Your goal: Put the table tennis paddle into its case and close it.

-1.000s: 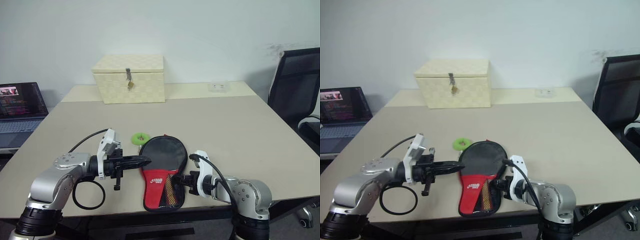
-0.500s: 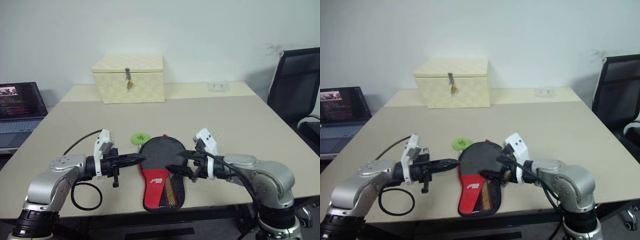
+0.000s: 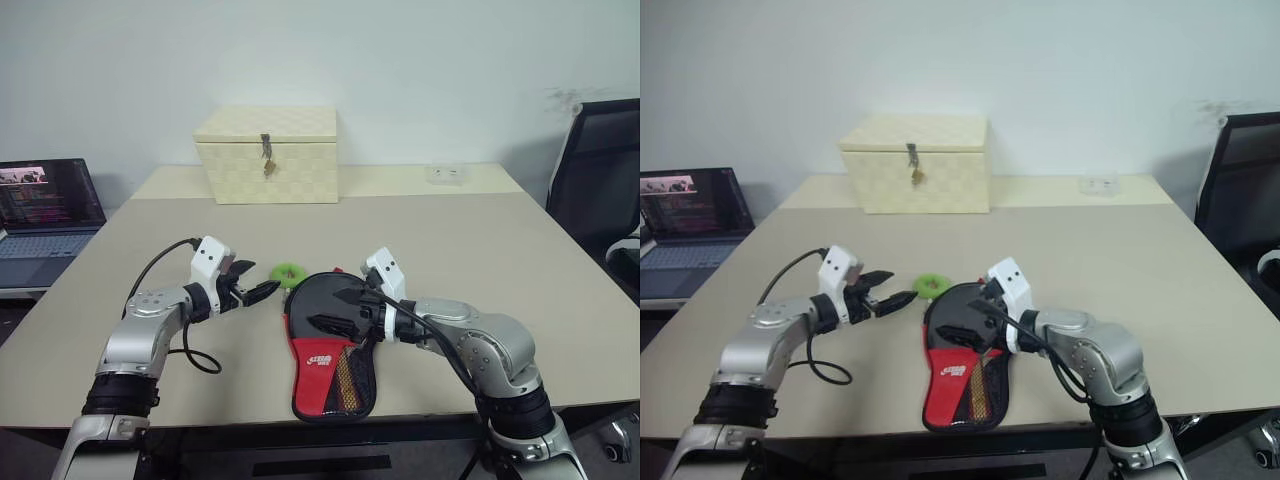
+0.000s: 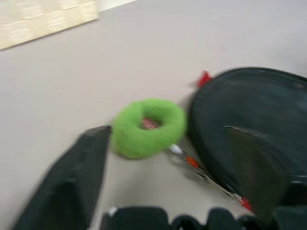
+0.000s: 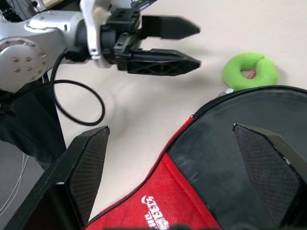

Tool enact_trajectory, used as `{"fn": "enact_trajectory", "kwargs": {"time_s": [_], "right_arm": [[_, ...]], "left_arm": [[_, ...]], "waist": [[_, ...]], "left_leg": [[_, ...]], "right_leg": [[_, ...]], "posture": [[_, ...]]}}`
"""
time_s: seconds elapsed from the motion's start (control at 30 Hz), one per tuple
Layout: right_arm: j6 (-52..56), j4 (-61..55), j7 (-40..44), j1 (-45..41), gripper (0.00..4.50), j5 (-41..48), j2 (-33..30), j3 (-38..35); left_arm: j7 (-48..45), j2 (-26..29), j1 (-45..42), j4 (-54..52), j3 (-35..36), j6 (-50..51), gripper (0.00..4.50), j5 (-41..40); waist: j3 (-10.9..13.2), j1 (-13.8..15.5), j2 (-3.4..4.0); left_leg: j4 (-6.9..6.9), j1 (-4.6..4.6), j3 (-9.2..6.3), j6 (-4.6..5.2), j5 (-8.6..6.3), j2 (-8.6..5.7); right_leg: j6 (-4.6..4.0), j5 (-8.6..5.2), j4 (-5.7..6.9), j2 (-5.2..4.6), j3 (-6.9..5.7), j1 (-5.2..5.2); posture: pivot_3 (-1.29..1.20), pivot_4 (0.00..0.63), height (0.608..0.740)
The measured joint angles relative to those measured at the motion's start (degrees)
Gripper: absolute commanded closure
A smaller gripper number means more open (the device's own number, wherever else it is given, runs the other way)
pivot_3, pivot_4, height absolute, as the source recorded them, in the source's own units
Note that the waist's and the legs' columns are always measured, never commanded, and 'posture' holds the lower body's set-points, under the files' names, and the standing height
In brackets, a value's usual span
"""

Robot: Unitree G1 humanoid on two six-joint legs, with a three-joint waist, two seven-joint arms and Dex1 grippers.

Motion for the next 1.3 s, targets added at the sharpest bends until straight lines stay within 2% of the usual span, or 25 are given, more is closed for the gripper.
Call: {"fn": "enact_trajectory", "kwargs": {"time_s": [0.13,0.37,0.6,0.7,0.73,1.0,1.07,1.2,1.3], "right_arm": [[-0.7,1.2,-0.9,-0.2,0.0,-0.5,0.1,0.5],[-0.8,2.6,-2.3,-0.4,0.0,-1.4,0.7,0.7],[-0.2,2.1,-3.6,-0.2,0.0,-1.5,0.9,0.7],[-0.1,1.7,-4.1,0.0,0.0,-1.5,0.9,0.7],[-0.2,1.6,-4.4,0.1,0.0,-1.5,0.9,0.7],[-4.5,6.7,-4.5,-1.1,0.0,-4.3,2.3,2.9],[-6.4,9.8,-4.5,-1.7,0.0,-5.4,3.0,3.9],[-12.3,20.0,-4.4,-2.5,0.0,-10.7,5.3,8.3],[-15.3,22.4,-4.0,-2.3,0.0,-13.5,5.5,10.9]], "left_arm": [[3.1,-3.1,-8.5,13.2,-0.8,-1.0,0.07,3.0],[1.9,-6.9,-21.9,38.2,-4.1,-5.5,0.07,9.3],[2.4,-9.9,-27.4,50.4,-5.9,-10.4,0.07,14.7],[2.8,-10.4,-28.3,51.4,-6.1,-11.3,0.62,16.1],[2.8,-10.7,-28.4,51.7,-6.1,-11.8,0.92,16.3],[2.0,-11.6,-28.4,52.1,-5.7,-12.5,3.91,16.7],[2.0,-11.6,-28.3,52.2,-5.4,-12.5,4.48,16.8],[2.1,-11.5,-28.2,52.1,-4.8,-12.5,4.48,17.0],[2.4,-11.5,-27.8,52.1,-4.8,-13.2,4.48,17.2]], "waist": [[0.0,0.3,-0.01],[0.0,0.2,-0.02],[0.0,0.3,-0.03],[0.0,0.3,-0.03],[0.0,0.3,-0.03],[0.0,0.3,-0.04],[0.0,0.2,-0.04],[0.0,0.0,-0.05],[-0.1,-0.1,-0.07]], "left_leg": [[0.04,-0.02,0.0,0.0,0.0,-0.09],[0.02,-0.05,0.05,0.01,-0.01,-0.15],[0.03,-0.05,0.03,0.01,0.0,-0.15],[0.04,-0.04,0.02,0.0,0.0,-0.15],[0.05,-0.04,0.01,0.0,0.0,-0.15],[0.09,0.06,0.04,0.0,0.01,-0.16],[0.1,0.07,0.05,0.0,0.01,-0.16],[0.11,0.12,0.08,0.0,0.01,-0.15],[0.12,0.14,0.12,0.0,0.01,-0.15]], "right_leg": [[0.06,0.01,0.0,0.02,-0.03,0.02],[0.01,0.04,-0.04,0.03,-0.13,0.0],[0.01,0.04,-0.01,0.03,-0.12,0.0],[0.02,0.04,0.02,0.03,-0.12,0.0],[0.02,0.04,0.02,0.03,-0.12,0.01],[0.05,0.04,0.18,0.03,-0.12,0.02],[0.05,0.04,0.21,0.04,-0.12,0.02],[0.03,0.05,0.27,0.04,-0.11,0.02],[0.03,0.05,0.29,0.03,-0.1,0.03]], "posture": [[0.0,0.15,0.74],[0.0,0.15,0.74],[0.0,0.15,0.74],[0.0,0.15,0.74],[0.0,0.15,0.74],[0.0,0.15,0.74],[0.0,0.15,0.74],[0.0,0.15,0.74],[0.0,0.15,0.74]]}}
